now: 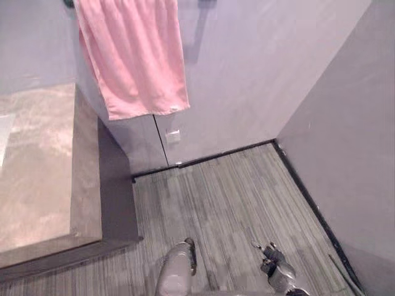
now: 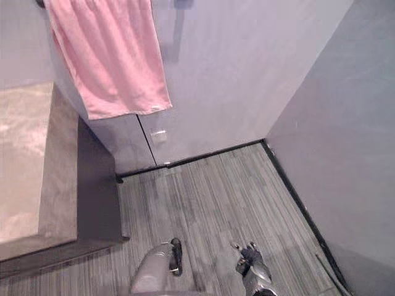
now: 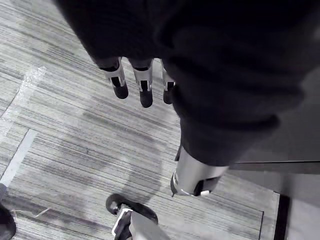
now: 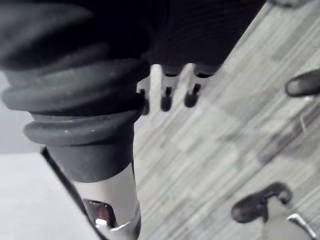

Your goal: Organize washtable

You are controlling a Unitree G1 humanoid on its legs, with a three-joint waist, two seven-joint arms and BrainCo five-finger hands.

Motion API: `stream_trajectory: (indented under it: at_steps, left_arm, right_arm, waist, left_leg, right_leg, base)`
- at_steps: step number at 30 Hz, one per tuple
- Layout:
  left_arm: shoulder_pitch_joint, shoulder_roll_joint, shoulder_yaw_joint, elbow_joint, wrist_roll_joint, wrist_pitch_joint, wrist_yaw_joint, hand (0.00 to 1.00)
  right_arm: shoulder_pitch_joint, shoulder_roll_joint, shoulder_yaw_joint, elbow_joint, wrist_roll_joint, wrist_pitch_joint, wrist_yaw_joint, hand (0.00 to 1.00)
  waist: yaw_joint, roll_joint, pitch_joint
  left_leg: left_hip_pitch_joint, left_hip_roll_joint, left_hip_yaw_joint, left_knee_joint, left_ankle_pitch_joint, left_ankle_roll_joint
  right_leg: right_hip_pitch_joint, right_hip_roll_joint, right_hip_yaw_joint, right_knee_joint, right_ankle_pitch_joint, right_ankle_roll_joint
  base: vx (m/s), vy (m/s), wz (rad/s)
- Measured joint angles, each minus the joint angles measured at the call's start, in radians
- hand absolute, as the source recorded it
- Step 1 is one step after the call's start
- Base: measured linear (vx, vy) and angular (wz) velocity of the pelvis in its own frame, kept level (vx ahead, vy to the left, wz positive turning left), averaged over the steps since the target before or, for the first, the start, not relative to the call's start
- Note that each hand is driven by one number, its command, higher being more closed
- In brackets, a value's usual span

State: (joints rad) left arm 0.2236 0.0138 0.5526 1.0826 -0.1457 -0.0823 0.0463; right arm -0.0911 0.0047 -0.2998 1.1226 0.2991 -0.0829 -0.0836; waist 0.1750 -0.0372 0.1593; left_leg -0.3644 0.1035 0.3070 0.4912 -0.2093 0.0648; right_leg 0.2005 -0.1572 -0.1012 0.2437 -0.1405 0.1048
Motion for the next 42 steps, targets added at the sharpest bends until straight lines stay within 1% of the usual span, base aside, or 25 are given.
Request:
stream_trajectory:
  at_steps: [2,3,5,7,8,9,10,12,13,15,16,17,18,20,21,22,24,27,28,30,33,35,36,39,42]
  left_arm:
    - [-0.001,0.003,0.001,0.019,0.000,0.011,0.000,0.00]
    - [0.000,0.012,0.001,0.022,0.000,0.020,0.001,0.00]
    - [-0.002,0.026,-0.001,0.006,0.001,0.027,0.002,0.00]
    - [-0.008,0.026,0.000,-0.023,0.002,0.028,0.005,0.00]
    - [-0.022,0.024,-0.001,-0.041,0.002,0.027,0.004,0.00]
    - [-0.046,0.024,-0.005,-0.053,0.001,0.029,0.005,0.00]
    - [-0.054,0.021,-0.010,-0.055,0.001,0.027,0.004,0.00]
    - [-0.085,0.006,-0.045,-0.060,0.001,0.017,0.002,0.00]
    - [-0.089,0.003,-0.044,-0.060,0.001,0.016,0.003,0.00]
    - [-0.084,-0.024,-0.033,-0.060,0.003,0.013,0.006,0.00]
    - [-0.065,-0.034,-0.028,-0.060,0.001,0.011,0.016,0.00]
    - [-0.064,-0.034,-0.023,-0.057,0.001,0.011,0.020,0.00]
    - [-0.050,-0.052,-0.008,-0.053,0.000,0.008,0.023,0.00]
    - [-0.049,-0.075,0.007,-0.053,-0.006,0.004,0.024,0.00]
    - [-0.050,-0.083,0.007,-0.052,-0.022,0.001,0.025,0.00]
    - [-0.049,-0.081,0.006,-0.051,-0.027,-0.003,0.024,0.00]
    - [-0.047,-0.080,-0.006,-0.051,-0.043,-0.008,0.025,0.00]
    - [-0.050,-0.066,-0.057,-0.054,-0.061,-0.016,0.031,0.00]
    - [-0.062,-0.057,-0.091,-0.056,-0.074,-0.016,0.042,0.00]
    - [-0.069,-0.034,-0.112,-0.081,-0.097,-0.016,0.058,0.00]
    - [-0.062,-0.014,-0.111,-0.333,-0.156,-0.026,0.095,0.00]
    - [-0.046,0.026,-0.107,-0.545,-0.159,-0.044,0.109,0.00]
    - [-0.045,0.087,-0.106,-0.661,-0.153,-0.059,0.092,0.00]
    - [-0.076,0.166,-0.149,-0.822,-0.153,-0.084,0.050,0.00]
    - [-0.116,0.252,-0.153,-0.863,-0.153,-0.092,0.014,0.00]
  right_arm:
    - [0.003,-0.005,-0.008,0.006,0.000,0.001,-0.001,0.00]
    - [0.009,-0.003,-0.010,0.022,0.001,0.003,0.000,0.00]
    - [0.026,0.003,-0.010,0.040,0.000,0.006,0.000,0.00]
    - [0.044,0.006,-0.017,0.023,-0.014,0.006,0.000,0.00]
    - [0.055,0.005,-0.021,-0.003,-0.026,0.005,0.000,0.00]
    - [0.068,0.003,-0.034,-0.024,-0.031,0.002,-0.001,0.00]
    - [0.075,0.002,-0.046,-0.034,-0.033,0.003,-0.001,0.00]
    - [0.108,-0.005,-0.078,-0.055,-0.034,0.003,-0.003,0.00]
    - [0.112,-0.006,-0.088,-0.055,-0.034,0.004,-0.005,0.00]
    - [0.137,-0.007,-0.098,-0.051,-0.037,0.015,-0.009,0.00]
    - [0.160,-0.001,-0.101,-0.049,-0.037,0.023,-0.009,0.00]
    - [0.168,0.001,-0.107,-0.051,-0.033,0.022,-0.009,0.00]
    - [0.167,-0.013,-0.110,-0.051,-0.036,0.023,-0.009,0.00]
    - [0.151,-0.019,-0.104,-0.064,-0.034,0.020,-0.009,0.00]
    - [0.137,-0.019,-0.082,-0.081,-0.034,0.019,-0.009,0.00]
    - [0.130,-0.018,-0.079,-0.082,-0.034,0.019,-0.009,0.00]
    - [0.121,-0.015,-0.075,-0.089,-0.032,0.014,-0.012,0.00]
    - [0.092,-0.027,-0.052,-0.107,-0.018,0.003,-0.020,0.00]
    - [0.087,-0.034,-0.037,-0.116,-0.013,0.000,-0.022,0.00]
    - [0.096,-0.022,-0.028,-0.118,-0.013,-0.004,-0.026,0.00]
    - [0.130,-0.011,0.003,-0.133,-0.015,-0.004,-0.028,0.00]
    - [0.145,-0.013,0.006,-0.161,-0.016,-0.008,-0.028,0.00]
    - [0.148,-0.017,0.017,-0.169,-0.016,-0.017,-0.026,0.00]
    - [0.150,-0.030,0.053,-0.167,-0.025,-0.019,-0.017,0.00]
    - [0.151,-0.044,0.084,-0.166,-0.035,-0.019,0.001,0.00]
  waist:
    - [-0.013,0.001,0.001]
    - [-0.028,0.003,0.002]
    - [-0.045,0.007,0.004]
    - [-0.054,0.018,0.011]
    - [-0.057,0.024,0.013]
    - [-0.065,0.025,0.014]
    - [-0.072,0.027,0.013]
    - [-0.099,0.029,0.013]
    - [-0.104,0.029,0.011]
    - [-0.104,0.024,0.007]
    - [-0.104,0.015,-0.019]
    - [-0.105,0.018,-0.030]
    - [-0.102,0.048,-0.059]
    - [-0.104,0.072,-0.068]
    - [-0.102,0.081,-0.067]
    - [-0.101,0.071,-0.061]
    - [-0.102,0.070,-0.061]
    - [-0.096,0.071,-0.061]
    - [-0.092,0.076,-0.065]
    - [-0.078,0.044,-0.076]
    - [-0.077,0.006,-0.076]
    - [-0.077,0.006,-0.078]
    - [-0.080,0.011,-0.078]
    - [-0.084,0.026,-0.076]
    - [-0.086,0.032,-0.079]
  left_leg:
    - [0.033,-0.023,0.006,0.007,-0.041,0.014]
    - [0.072,-0.031,0.005,0.009,-0.051,0.027]
    - [0.150,-0.044,-0.004,-0.014,-0.058,0.035]
    - [0.247,-0.057,-0.013,-0.090,-0.059,0.036]
    - [0.299,-0.069,-0.037,-0.145,-0.059,0.037]
    - [0.338,-0.075,-0.065,-0.175,-0.058,0.037]
    - [0.353,-0.076,-0.082,-0.184,-0.058,0.036]
    - [0.397,-0.082,-0.164,-0.219,-0.060,0.020]
    - [0.401,-0.083,-0.181,-0.223,-0.063,0.013]
    - [0.435,-0.086,-0.221,-0.233,-0.079,-0.024]
    - [0.449,-0.084,-0.250,-0.232,-0.097,-0.056]
    - [0.450,-0.075,-0.263,-0.227,-0.106,-0.072]
    - [0.439,-0.027,-0.275,-0.206,-0.106,-0.106]
    - [0.417,0.009,-0.273,-0.173,-0.096,-0.134]
    - [0.378,0.037,-0.255,-0.106,-0.077,-0.171]
    - [0.357,0.044,-0.241,-0.077,-0.072,-0.186]
    - [0.352,0.071,-0.157,-0.073,-0.079,-0.180]
    - [0.297,0.067,-0.133,-0.183,-0.063,-0.176]
    - [0.272,0.060,-0.145,-0.225,0.044,-0.158]
    - [0.286,0.041,-0.143,-0.270,0.067,-0.145]
    - [0.309,-0.001,-0.143,-0.324,0.098,-0.125]
    - [0.324,-0.018,-0.140,-0.352,0.103,-0.116]
    - [0.324,-0.026,-0.138,-0.369,0.108,-0.111]
    - [0.332,-0.040,-0.138,-0.391,0.120,-0.110]
    - [0.334,-0.034,-0.142,-0.401,0.123,-0.113]
  right_leg:
    - [-0.092,-0.030,0.031,0.239,0.015,0.066]
    - [-0.166,-0.030,0.058,0.444,0.047,0.164]
    - [-0.256,-0.034,0.028,0.689,0.046,0.162]
    - [-0.334,-0.037,-0.034,0.792,0.011,0.100]
    - [-0.379,-0.037,-0.085,0.781,-0.026,0.041]
    - [-0.403,-0.033,-0.137,0.705,-0.060,0.005]
    - [-0.405,-0.032,-0.159,0.646,-0.075,0.003]
    - [-0.414,-0.021,-0.182,0.319,-0.073,-0.012]
    - [-0.413,-0.018,-0.169,0.243,-0.063,-0.016]
    - [-0.414,-0.010,-0.115,0.089,0.019,-0.038]
    - [-0.409,-0.007,-0.100,0.046,0.100,-0.062]
    - [-0.402,-0.001,-0.100,0.045,0.131,-0.036]
    - [-0.386,0.032,-0.143,0.034,0.118,-0.065]
    - [-0.370,0.059,-0.169,0.001,0.110,-0.079]
    - [-0.340,0.076,-0.185,-0.041,0.112,-0.090]
    - [-0.319,0.076,-0.194,-0.062,0.114,-0.093]
    - [-0.234,0.070,-0.225,-0.124,0.116,-0.096]
    - [-0.214,0.061,-0.240,-0.146,0.118,-0.090]
    - [-0.223,0.068,-0.243,-0.147,0.120,-0.082]
    - [-0.218,0.057,-0.227,-0.176,0.133,-0.062]
    - [-0.201,0.033,-0.237,-0.211,0.152,-0.044]
    - [-0.200,0.021,-0.228,-0.213,0.154,-0.041]
    - [-0.206,0.015,-0.227,-0.215,0.156,-0.039]
    - [-0.206,0.015,-0.223,-0.240,0.165,-0.033]
    - [-0.205,0.028,-0.223,-0.249,0.166,-0.035]
  base:
    - [0.40,0.198,0.09]
    - [0.34,0.135,0.20]
    - [0.39,0.115,0.23]
    - [0.39,0.076,0.14]
    - [0.29,0.006,0.34]
    - [0.22,-0.036,0.52]
    - [0.29,-0.106,0.88]
    - [0.27,-0.128,1.11]
    - [0.25,-0.175,1.07]
    - [0.33,-0.239,0.82]
    - [0.39,-0.320,0.69]
    - [0.47,-0.379,0.72]
    - [0.38,-0.315,0.41]
    - [0.32,-0.265,0.29]
    - [0.26,-0.234,0.31]
    - [0.19,-0.199,0.47]
    - [0.14,-0.140,0.44]
    - [0.06,0.010,0.17]
    - [0.03,0.102,-0.06]
    - [0.04,0.079,-0.02]
    - [0.05,0.072,0.15]
    - [0.02,0.086,-0.04]
    - [0.01,0.066,-0.07]
    - [0.03,0.037,-0.04]
    - [0.04,-0.031,-0.04]
